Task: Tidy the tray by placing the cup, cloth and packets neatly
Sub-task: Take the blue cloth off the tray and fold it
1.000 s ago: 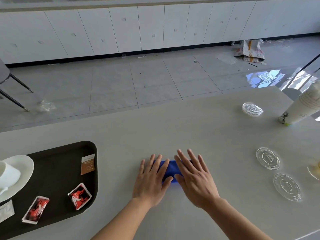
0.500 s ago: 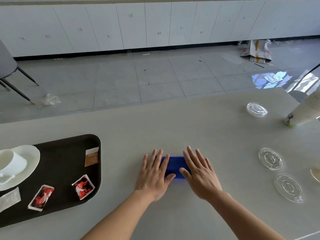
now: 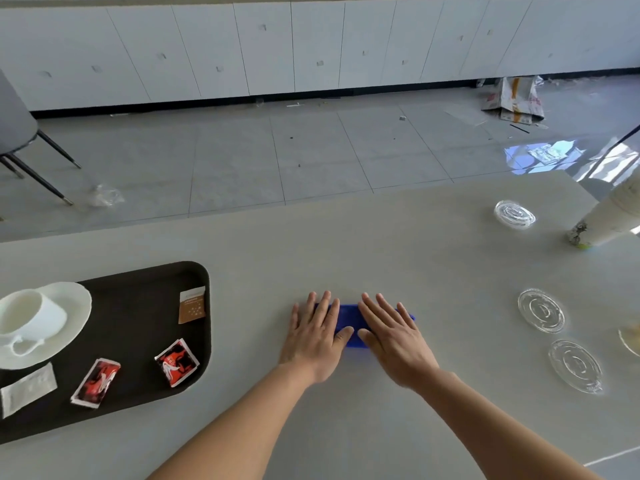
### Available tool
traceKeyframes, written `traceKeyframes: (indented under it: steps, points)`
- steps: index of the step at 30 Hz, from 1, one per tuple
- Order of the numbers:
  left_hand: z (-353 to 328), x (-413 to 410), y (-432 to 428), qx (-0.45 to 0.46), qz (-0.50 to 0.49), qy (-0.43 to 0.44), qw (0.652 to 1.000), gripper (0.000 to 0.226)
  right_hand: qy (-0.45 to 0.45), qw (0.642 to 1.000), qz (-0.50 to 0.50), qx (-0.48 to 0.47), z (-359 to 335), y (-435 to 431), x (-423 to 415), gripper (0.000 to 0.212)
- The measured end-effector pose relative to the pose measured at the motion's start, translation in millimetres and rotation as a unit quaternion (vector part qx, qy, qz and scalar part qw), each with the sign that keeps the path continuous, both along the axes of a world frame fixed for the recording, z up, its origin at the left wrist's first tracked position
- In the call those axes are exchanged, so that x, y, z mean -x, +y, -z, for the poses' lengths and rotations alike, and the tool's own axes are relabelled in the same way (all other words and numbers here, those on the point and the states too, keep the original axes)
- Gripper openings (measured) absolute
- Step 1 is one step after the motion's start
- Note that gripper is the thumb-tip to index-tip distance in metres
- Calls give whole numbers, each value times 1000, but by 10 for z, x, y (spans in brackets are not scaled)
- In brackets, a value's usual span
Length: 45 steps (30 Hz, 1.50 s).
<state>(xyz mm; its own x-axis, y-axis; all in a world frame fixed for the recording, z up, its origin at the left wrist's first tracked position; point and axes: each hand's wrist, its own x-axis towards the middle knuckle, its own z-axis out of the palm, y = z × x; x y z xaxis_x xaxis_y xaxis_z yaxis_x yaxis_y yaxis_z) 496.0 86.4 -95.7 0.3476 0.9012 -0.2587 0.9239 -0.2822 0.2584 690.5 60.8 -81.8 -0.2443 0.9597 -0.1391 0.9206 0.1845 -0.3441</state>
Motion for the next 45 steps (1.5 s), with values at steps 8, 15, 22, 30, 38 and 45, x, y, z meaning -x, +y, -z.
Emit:
traceKeyframes:
  steps: [8, 15, 22, 30, 38, 45]
  points:
    - [-149, 28, -8, -22, -67, -44, 996, 51, -36, 996, 81, -5, -145, 120, -42, 68]
    - [-289, -96, 68, 33, -168, -163, 972, 66, -72, 989, 103, 75, -261, 322, 65, 39]
    - [-378, -115, 79, 91, -304, -222, 922, 69, -10, 988, 134, 72, -341, 231, 127, 31]
    - [-618, 446, -267, 170, -346, -399, 832, 29, 198, 955, 151, 162, -580, 156, 381, 31]
    - [-869, 1460, -659, 151, -427, -500, 738, 34, 311, 911, 73, 261, -901, 77, 1221, 14]
    - [-1003, 2263, -996, 98, -498, -555, 659, 27, 327, 914, 40, 237, -982, -35, 2169, 10]
